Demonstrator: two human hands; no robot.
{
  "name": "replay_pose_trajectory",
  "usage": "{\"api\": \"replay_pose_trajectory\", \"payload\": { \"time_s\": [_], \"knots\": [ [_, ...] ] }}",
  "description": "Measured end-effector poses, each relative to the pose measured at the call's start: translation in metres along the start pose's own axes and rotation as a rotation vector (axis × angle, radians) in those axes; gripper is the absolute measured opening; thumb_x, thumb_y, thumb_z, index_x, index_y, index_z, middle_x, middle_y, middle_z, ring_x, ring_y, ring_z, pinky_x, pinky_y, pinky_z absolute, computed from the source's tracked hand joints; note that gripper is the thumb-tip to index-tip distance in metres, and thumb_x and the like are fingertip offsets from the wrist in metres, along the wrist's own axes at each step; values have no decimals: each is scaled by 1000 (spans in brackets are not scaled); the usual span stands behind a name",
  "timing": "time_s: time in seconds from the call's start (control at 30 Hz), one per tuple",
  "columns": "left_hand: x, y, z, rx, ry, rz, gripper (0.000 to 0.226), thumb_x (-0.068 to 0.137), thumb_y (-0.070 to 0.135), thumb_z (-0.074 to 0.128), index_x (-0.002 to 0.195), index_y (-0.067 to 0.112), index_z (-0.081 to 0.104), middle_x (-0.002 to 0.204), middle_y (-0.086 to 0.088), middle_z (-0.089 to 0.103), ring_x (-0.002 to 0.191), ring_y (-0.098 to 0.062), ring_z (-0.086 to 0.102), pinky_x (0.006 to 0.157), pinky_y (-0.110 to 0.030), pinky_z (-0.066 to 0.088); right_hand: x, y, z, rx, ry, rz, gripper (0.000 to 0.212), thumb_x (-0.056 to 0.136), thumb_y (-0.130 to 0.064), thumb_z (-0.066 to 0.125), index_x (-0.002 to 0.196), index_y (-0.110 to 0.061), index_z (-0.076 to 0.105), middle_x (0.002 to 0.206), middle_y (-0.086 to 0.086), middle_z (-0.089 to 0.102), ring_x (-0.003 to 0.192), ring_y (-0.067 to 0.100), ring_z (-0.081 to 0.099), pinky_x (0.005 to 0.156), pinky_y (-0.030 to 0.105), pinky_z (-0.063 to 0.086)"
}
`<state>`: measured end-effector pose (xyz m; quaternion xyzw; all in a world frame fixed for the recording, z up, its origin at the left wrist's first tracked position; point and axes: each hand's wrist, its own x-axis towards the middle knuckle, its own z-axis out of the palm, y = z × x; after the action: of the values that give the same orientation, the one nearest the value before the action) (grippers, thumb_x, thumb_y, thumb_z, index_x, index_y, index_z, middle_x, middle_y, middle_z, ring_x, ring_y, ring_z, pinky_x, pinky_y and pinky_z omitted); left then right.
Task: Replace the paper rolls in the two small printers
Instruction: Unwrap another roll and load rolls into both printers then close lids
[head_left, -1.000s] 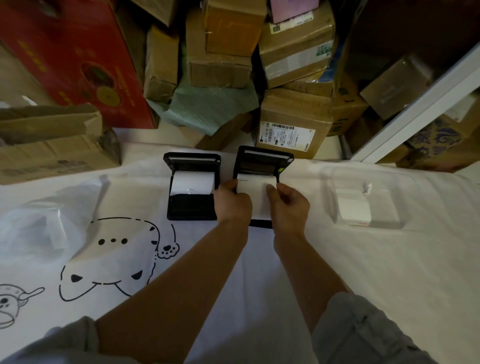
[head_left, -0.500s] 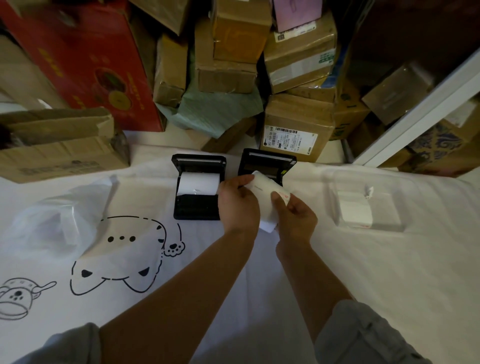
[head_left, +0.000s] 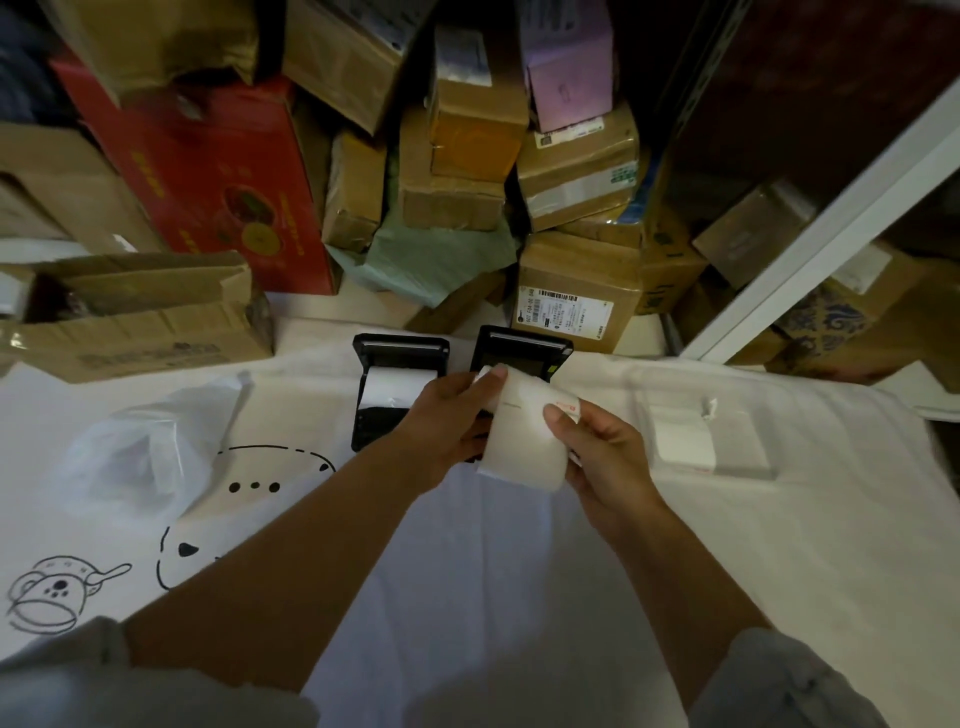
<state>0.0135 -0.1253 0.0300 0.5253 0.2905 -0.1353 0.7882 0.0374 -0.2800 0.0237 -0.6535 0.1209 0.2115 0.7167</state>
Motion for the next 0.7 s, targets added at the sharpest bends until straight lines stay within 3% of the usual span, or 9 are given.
{"api": "replay_pose_trajectory", "payload": {
  "time_s": [0.13,0.23,0.37,0.5,0.7],
  "knots": [
    [-5,2,2,-117,-1,0,33,91,15,59,122,8,51,113,-13,62,97,-24,65,81,-36,54,-5,-7,-1,-88,54,-44,26,83,-8,70,108,-14,68,103,7,71,94,24,66,72,35,56],
    [-8,3,4,-183,-1,-6,28,89,7,60,116,6,54,115,-14,62,95,-23,64,78,-33,54,-9,-13,0,-69,122,-62,26,80,-4,72,100,-20,66,92,-1,68,85,16,64,64,26,51],
    [-9,4,3,-251,-20,-28,27,88,8,60,114,4,56,108,-15,65,95,-24,64,82,-33,54,-16,-19,-9,-21,-38,23,27,80,-4,71,99,-22,67,94,-2,71,86,17,67,69,32,55],
    [-13,5,8,-238,-84,-84,10,89,15,59,95,7,59,93,-11,67,89,-21,64,81,-31,54,-18,-13,-14,-161,-120,38,30,82,-5,69,110,-17,68,105,8,72,97,27,68,78,41,57],
    [-13,9,24,63,-24,-14,30,93,22,56,120,9,55,115,-14,61,101,-27,60,79,-39,54,-14,-9,-11,-310,-87,-104,42,79,-2,72,109,-29,61,97,4,71,86,16,68,72,28,58]
  ]
}}
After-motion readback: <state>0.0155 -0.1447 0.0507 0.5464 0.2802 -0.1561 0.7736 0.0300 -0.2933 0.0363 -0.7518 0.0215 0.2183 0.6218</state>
